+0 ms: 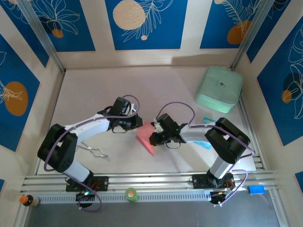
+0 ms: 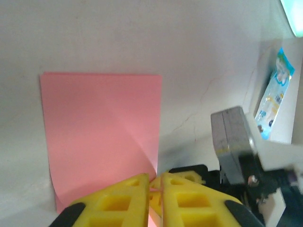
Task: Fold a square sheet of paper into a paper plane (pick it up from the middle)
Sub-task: Third fold the triangle at the center of the table.
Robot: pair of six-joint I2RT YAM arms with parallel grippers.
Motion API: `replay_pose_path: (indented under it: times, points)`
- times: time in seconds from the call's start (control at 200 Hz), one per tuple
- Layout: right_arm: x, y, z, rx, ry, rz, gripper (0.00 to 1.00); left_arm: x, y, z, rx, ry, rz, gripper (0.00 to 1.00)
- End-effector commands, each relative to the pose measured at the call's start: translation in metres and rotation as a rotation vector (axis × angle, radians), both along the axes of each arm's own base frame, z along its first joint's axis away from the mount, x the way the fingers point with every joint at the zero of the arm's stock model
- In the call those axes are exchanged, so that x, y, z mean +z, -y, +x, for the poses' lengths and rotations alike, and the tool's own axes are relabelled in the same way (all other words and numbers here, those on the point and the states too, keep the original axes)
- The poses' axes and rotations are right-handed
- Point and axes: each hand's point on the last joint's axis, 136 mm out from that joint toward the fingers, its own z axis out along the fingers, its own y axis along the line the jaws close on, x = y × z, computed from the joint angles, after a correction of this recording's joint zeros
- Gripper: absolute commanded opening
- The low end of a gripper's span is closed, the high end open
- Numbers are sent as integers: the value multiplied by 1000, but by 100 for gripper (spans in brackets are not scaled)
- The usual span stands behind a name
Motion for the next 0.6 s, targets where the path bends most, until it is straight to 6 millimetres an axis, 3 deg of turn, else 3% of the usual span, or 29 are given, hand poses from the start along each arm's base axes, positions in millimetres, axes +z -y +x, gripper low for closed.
replay_pose_path:
  times: [0.0,0.195,0.595]
  points:
    - [-16,9,1,-48,-42,-58,1,4,7,-11,-7,-27,-79,10]
    - [-20,11,6,-94,-65,-63,1,-5,11,-22,-6,-60,-127,3]
    - [-20,10,14,-124,-85,-79,1,-31,18,-29,1,-117,-133,1]
